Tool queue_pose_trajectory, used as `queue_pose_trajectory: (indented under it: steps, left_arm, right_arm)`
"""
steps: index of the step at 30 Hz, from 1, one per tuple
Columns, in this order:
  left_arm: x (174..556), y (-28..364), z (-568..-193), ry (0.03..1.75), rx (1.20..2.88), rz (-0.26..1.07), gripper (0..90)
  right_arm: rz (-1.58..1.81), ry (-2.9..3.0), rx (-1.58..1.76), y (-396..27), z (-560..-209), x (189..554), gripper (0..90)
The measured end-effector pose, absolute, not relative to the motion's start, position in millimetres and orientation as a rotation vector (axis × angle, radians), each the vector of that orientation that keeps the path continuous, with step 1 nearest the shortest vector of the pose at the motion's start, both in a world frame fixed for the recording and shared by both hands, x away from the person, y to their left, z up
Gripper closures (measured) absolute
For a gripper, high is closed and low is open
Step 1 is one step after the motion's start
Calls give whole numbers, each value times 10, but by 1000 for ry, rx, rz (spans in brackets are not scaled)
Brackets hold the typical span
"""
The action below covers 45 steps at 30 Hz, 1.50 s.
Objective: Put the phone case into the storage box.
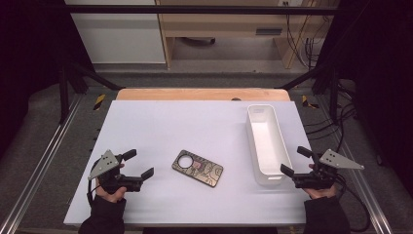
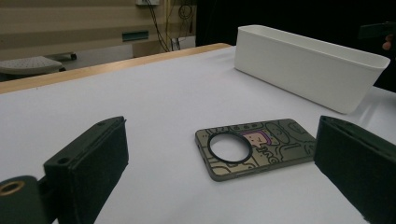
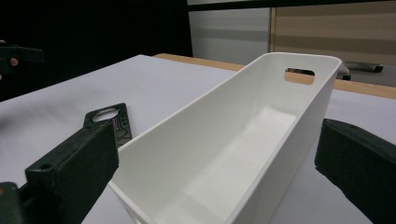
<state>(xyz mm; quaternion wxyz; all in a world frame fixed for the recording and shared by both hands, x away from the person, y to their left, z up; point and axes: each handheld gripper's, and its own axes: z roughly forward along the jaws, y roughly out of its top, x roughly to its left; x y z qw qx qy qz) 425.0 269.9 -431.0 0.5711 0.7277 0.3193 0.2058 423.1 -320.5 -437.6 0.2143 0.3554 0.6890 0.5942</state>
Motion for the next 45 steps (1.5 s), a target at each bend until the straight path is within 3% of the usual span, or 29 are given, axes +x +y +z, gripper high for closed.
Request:
queue_pose_trajectory:
  steps: [30, 45]
  left_arm:
    - [4291, 2339, -4197, 716, 1777, 472, 25]
    - [4369, 2088, -4153, 759, 1822, 450, 125]
  right_arm:
    - [1636, 1939, 958, -3169, -4359, 4225, 2]
    - [1634, 1940, 960, -3175, -4366, 4226, 2]
